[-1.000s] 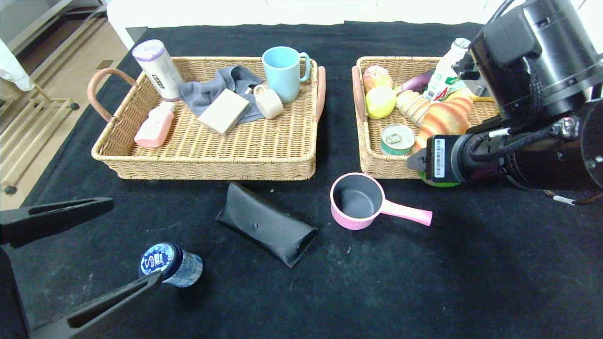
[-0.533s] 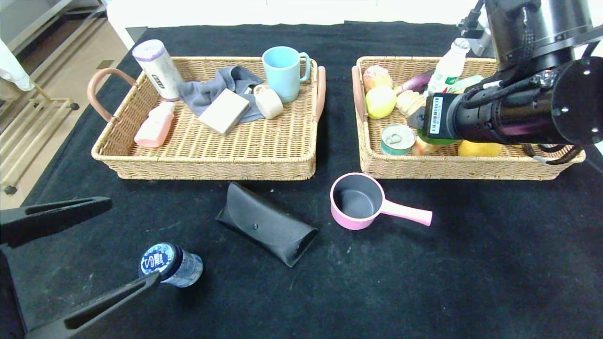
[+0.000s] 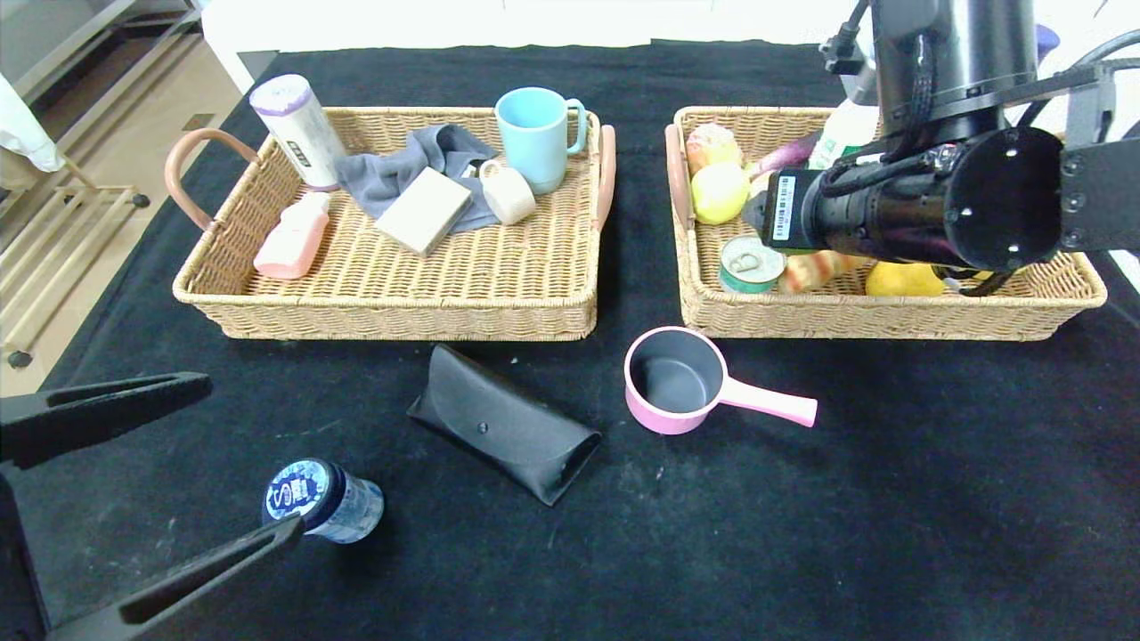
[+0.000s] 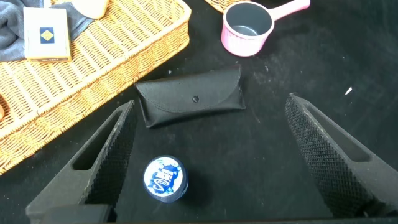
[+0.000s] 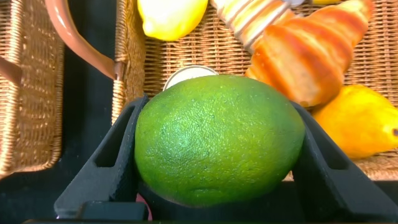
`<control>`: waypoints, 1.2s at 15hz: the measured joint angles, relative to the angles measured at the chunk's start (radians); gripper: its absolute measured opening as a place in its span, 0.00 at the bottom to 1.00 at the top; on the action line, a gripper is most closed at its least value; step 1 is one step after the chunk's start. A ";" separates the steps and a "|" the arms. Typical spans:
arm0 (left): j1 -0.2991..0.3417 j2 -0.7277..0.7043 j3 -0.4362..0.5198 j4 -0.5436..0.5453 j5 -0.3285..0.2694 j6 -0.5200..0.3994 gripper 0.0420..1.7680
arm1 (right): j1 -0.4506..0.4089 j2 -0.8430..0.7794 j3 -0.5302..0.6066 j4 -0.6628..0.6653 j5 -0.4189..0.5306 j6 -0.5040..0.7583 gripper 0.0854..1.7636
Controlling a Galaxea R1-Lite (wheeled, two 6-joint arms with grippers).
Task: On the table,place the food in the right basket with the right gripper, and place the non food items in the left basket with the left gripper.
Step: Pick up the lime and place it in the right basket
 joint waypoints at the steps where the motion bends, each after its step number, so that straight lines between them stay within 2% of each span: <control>1: 0.000 -0.001 0.000 0.000 0.000 0.000 0.97 | 0.000 0.008 0.000 -0.014 0.000 -0.003 0.77; 6: 0.000 -0.003 -0.001 -0.002 0.000 0.000 0.97 | -0.001 0.049 0.000 -0.140 0.002 -0.037 0.77; 13: 0.000 -0.005 -0.002 -0.005 0.000 -0.001 0.97 | -0.023 0.091 -0.001 -0.212 0.017 -0.055 0.77; 18: 0.000 -0.005 -0.002 -0.006 0.001 0.000 0.97 | -0.030 0.102 0.002 -0.217 0.017 -0.061 0.77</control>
